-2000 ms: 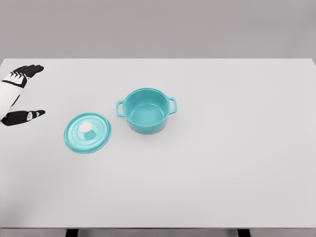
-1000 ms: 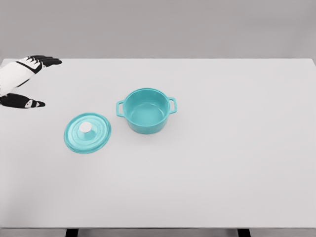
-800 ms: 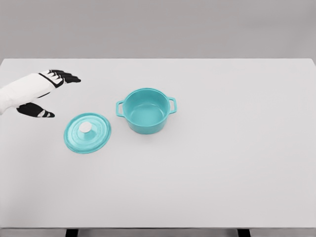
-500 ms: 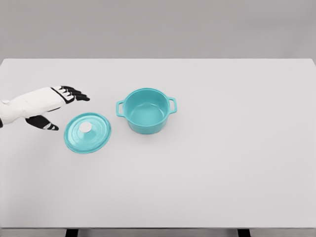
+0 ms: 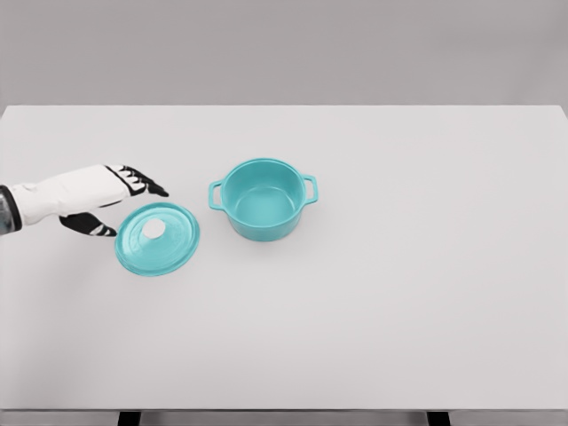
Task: Cover the pot with left arm
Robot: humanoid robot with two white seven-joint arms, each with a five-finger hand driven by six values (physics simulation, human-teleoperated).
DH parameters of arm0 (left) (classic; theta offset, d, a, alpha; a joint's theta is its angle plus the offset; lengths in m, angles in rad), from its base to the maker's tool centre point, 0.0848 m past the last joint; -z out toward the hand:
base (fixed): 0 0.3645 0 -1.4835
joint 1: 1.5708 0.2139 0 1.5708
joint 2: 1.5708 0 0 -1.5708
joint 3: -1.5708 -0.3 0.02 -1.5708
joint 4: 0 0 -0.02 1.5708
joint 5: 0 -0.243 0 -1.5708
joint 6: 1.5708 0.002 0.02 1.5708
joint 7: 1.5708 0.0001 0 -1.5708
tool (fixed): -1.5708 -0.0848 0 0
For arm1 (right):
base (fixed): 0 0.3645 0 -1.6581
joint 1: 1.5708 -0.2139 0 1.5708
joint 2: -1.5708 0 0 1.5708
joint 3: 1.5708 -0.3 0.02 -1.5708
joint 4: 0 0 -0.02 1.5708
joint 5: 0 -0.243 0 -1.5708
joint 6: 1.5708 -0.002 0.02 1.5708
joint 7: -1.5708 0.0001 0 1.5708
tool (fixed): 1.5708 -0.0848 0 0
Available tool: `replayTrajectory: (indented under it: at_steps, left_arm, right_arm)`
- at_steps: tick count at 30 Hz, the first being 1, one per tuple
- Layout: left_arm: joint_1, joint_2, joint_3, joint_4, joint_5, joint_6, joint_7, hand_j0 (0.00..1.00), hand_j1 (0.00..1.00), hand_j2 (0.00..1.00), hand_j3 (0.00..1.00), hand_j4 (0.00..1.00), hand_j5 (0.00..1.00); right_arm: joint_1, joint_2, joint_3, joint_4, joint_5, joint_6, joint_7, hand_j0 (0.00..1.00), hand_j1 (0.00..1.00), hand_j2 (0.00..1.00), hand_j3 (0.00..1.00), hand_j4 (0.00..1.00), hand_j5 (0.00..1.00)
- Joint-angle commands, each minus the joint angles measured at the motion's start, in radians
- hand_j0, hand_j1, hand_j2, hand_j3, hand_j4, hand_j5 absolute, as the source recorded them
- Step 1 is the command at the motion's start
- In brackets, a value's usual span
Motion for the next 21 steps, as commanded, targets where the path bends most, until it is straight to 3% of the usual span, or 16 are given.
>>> replayTrajectory:
  at_steps: [1,6,21]
  left_arm:
    - [0.0,0.0,-0.015,-0.001,0.005,0.003,0.0,0.87,0.87,0.87,0.87,0.87,0.87]
    - [-0.002,-0.002,-0.025,-0.004,0.005,0.003,0.0,0.78,0.78,0.78,0.78,0.78,0.78]
    - [0.0,-0.002,-0.042,-0.011,0.008,0.003,0.0,0.75,0.75,0.75,0.75,0.75,0.75]
  right_arm:
    - [0.0,0.0,0.0,-0.001,0.0,0.0,0.0,1.0,1.0,1.0,1.0,1.0,1.0]
    - [0.0,0.0,0.0,0.001,0.0,0.0,0.0,1.0,1.0,1.0,1.0,1.0,1.0]
    - [0.0,0.0,0.0,-0.001,0.0,0.0,0.0,1.0,1.0,1.0,1.0,1.0,1.0]
